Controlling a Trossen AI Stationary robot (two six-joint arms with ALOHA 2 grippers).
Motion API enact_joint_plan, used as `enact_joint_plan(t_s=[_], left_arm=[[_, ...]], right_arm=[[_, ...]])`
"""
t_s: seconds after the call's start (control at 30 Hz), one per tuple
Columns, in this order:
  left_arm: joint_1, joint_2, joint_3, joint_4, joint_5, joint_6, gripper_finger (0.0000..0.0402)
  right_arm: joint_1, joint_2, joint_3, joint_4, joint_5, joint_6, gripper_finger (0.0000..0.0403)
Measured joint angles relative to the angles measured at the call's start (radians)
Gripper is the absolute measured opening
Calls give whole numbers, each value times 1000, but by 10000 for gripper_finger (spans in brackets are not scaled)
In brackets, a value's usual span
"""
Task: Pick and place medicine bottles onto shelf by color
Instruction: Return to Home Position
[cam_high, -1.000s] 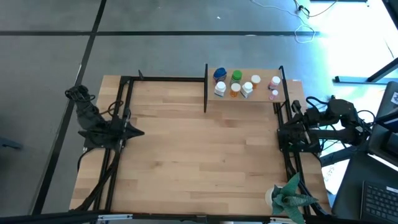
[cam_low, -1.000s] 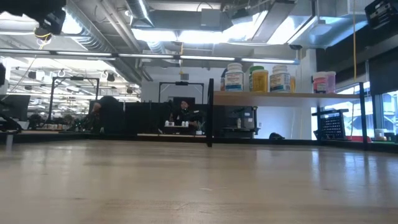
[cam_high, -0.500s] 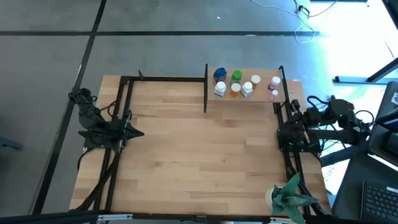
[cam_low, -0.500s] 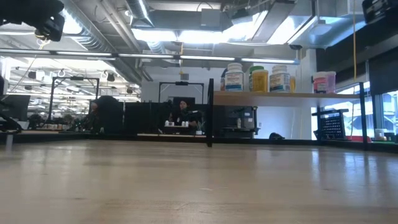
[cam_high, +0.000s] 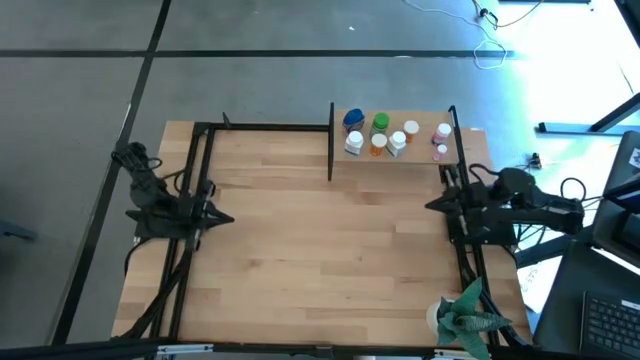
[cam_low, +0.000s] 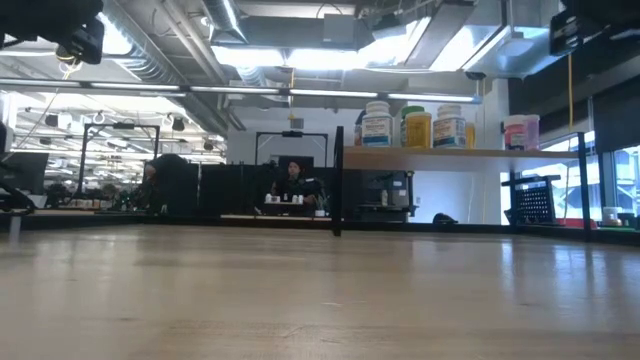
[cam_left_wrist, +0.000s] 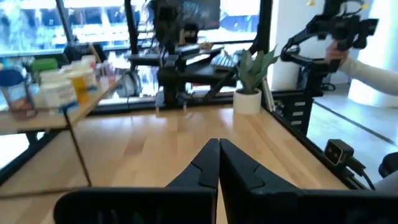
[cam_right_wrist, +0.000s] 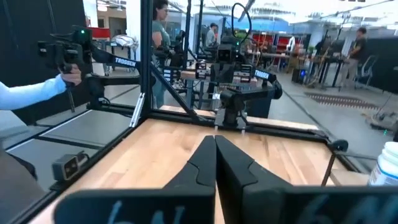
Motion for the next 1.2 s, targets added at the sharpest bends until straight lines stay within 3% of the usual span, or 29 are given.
enact_joint_plan(t_s=[0.43, 0.73, 1.03, 1.2], left_arm=[[0, 0, -230, 348, 43, 105, 0], [0, 4, -234, 326, 43, 81, 0], [0, 4, -234, 331, 42, 77, 9], [0, 4, -234, 331, 42, 77, 16]], right_arm=[[0, 0, -238, 285, -2, -18, 1], [0, 0, -400, 437, -8, -31, 2], [0, 6, -398, 427, -10, -15, 4], [0, 7, -397, 415, -65, 18, 4]])
